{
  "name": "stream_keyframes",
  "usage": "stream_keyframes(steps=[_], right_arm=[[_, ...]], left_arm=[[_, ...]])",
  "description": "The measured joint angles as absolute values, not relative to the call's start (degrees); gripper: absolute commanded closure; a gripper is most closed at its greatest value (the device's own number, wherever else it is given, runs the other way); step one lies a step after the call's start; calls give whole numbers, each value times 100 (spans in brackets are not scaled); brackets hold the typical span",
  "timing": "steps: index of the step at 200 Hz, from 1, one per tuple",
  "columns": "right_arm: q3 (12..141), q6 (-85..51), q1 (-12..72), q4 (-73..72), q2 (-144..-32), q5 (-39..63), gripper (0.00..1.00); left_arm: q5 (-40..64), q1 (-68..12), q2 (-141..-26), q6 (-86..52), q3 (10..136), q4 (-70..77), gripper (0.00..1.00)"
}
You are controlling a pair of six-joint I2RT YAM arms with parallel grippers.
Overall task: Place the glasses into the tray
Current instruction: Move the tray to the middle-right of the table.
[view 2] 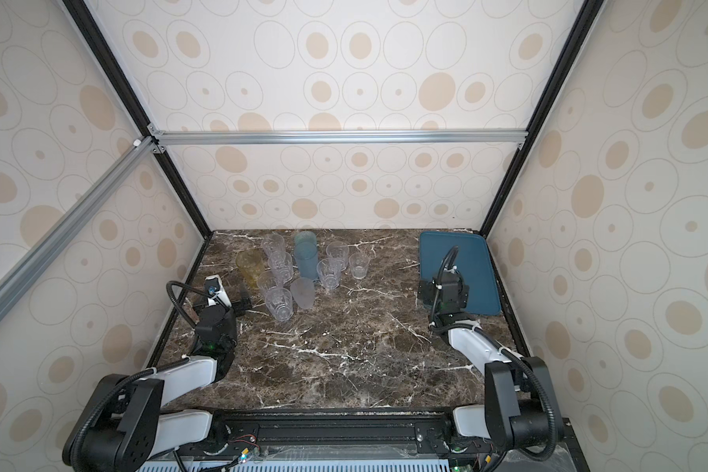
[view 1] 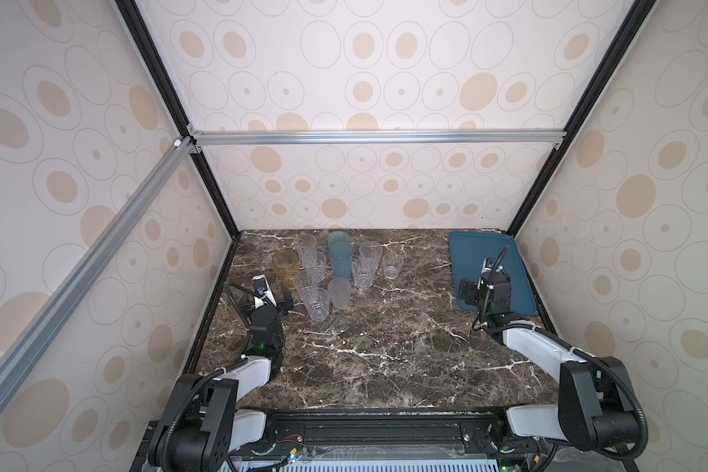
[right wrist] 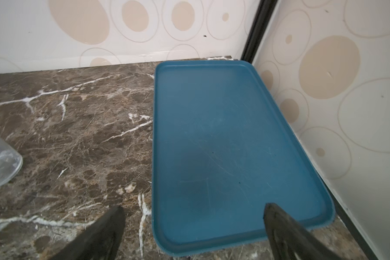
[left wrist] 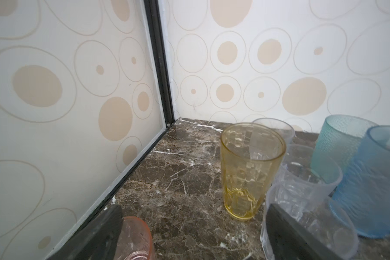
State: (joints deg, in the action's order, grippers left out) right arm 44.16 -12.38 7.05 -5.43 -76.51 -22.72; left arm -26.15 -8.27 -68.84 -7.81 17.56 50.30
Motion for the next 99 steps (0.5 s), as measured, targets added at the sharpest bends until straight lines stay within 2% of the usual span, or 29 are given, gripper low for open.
stream_keyframes(steps=[20, 55, 85, 99], right_arm=[[5310, -1811, 668, 513, -7699, -2106, 2], [6086, -2248, 593, 1684, -8086, -1131, 24], [6436, -2471, 580, 2628, -8718, -635, 48], [6646, -2493, 563, 2989, -9052, -510, 57]], left_arm=[[-3170, -875, -6445, -1417, 2202, 3975, 1], [-3573, -875, -6191, -2145, 3426, 2008, 1], [-3291, -875, -6184, -2486, 4268, 902, 1], [-2810, -867, -6095, -2506, 4346, 755, 10]])
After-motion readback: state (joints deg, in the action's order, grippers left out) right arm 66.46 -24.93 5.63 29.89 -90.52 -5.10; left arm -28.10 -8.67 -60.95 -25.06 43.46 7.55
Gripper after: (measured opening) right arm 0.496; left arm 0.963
